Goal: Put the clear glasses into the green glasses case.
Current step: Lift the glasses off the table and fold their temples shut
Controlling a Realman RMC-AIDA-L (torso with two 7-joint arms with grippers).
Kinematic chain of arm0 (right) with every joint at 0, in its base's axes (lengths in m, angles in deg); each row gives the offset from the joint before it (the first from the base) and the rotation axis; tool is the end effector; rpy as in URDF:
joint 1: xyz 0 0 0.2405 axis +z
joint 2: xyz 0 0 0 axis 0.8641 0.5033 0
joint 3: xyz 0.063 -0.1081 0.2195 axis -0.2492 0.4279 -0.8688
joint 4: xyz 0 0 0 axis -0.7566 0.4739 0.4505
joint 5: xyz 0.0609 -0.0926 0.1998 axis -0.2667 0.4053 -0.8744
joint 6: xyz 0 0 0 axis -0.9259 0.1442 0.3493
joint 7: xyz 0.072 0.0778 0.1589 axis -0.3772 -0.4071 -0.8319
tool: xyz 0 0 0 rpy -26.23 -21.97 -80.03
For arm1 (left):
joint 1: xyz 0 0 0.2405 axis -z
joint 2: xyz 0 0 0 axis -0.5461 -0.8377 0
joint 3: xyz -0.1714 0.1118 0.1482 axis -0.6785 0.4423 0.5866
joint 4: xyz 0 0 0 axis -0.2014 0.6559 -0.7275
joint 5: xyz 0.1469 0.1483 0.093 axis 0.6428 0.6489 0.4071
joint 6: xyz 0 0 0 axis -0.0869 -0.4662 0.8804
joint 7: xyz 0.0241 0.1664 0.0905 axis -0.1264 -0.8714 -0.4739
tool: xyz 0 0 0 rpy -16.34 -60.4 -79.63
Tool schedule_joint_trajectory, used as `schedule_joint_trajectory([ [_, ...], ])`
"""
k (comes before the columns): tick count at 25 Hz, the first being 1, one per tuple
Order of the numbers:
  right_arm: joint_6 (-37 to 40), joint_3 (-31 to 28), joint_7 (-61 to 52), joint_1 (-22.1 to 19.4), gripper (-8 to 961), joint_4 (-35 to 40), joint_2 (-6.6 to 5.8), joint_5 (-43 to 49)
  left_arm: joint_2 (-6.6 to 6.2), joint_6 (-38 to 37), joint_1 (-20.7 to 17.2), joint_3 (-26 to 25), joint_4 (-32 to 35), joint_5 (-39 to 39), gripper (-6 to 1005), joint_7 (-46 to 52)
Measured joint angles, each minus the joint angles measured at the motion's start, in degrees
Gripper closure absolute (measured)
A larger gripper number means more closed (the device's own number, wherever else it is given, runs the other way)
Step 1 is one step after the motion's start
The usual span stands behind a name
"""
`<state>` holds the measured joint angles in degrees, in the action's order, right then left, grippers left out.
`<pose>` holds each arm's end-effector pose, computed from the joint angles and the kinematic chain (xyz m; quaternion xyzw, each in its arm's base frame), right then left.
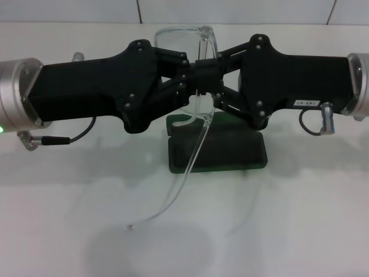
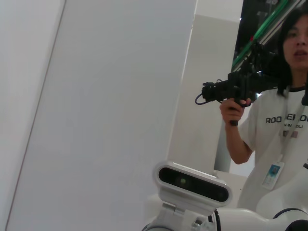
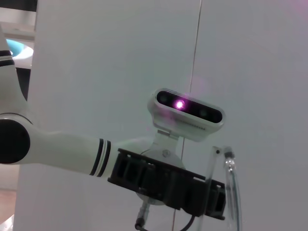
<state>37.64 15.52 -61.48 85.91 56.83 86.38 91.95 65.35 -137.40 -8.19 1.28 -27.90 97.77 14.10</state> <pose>0.0886 0.3390 -0.0261 -0.9144 -0.0762 0.3914 0.0702 -0.1091 0.3097 0.0087 0.8926 0.0885 0.4389 0.0527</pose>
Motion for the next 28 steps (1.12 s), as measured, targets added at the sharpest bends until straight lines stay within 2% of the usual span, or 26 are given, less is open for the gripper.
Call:
schedule_joint_trajectory([
  [21, 0.08, 0.49, 0.61, -0.75, 857, 0.07, 0.03, -1.0, 0.0, 0.03, -1.02, -0.01, -0.09, -0.26, 932, -0.46],
  [28, 0.22, -2.02, 0.75, -1.91, 858, 0.68, -0.18, -1.15, -0.98, -4.12, -1.21, -0.04, 2.31, -0.68, 931, 1.91],
])
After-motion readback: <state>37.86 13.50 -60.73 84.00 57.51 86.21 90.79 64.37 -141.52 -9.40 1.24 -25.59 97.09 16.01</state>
